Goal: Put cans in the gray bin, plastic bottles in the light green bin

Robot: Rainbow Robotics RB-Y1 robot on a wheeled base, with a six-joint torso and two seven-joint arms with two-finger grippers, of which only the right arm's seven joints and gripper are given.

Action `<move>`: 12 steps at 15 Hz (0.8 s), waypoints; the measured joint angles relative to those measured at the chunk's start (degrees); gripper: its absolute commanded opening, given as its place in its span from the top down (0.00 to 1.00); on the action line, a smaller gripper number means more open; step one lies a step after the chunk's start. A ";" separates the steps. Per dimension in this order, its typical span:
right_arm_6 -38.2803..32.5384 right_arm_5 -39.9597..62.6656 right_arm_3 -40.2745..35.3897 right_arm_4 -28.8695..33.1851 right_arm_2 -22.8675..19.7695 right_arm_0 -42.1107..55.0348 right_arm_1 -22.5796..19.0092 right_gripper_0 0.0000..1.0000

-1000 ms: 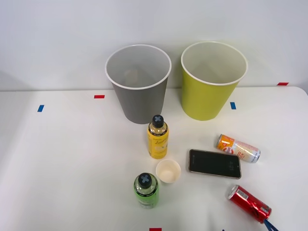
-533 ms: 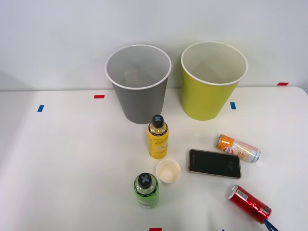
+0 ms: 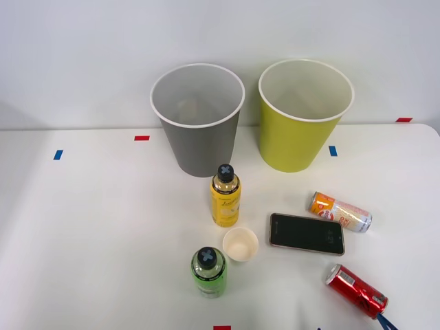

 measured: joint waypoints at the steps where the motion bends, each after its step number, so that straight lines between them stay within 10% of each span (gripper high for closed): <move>1: 0.00 0.00 0.00 0.00 0.00 0.00 0.00 0.00; 12: 0.00 0.00 0.00 0.00 0.00 0.00 0.00 0.00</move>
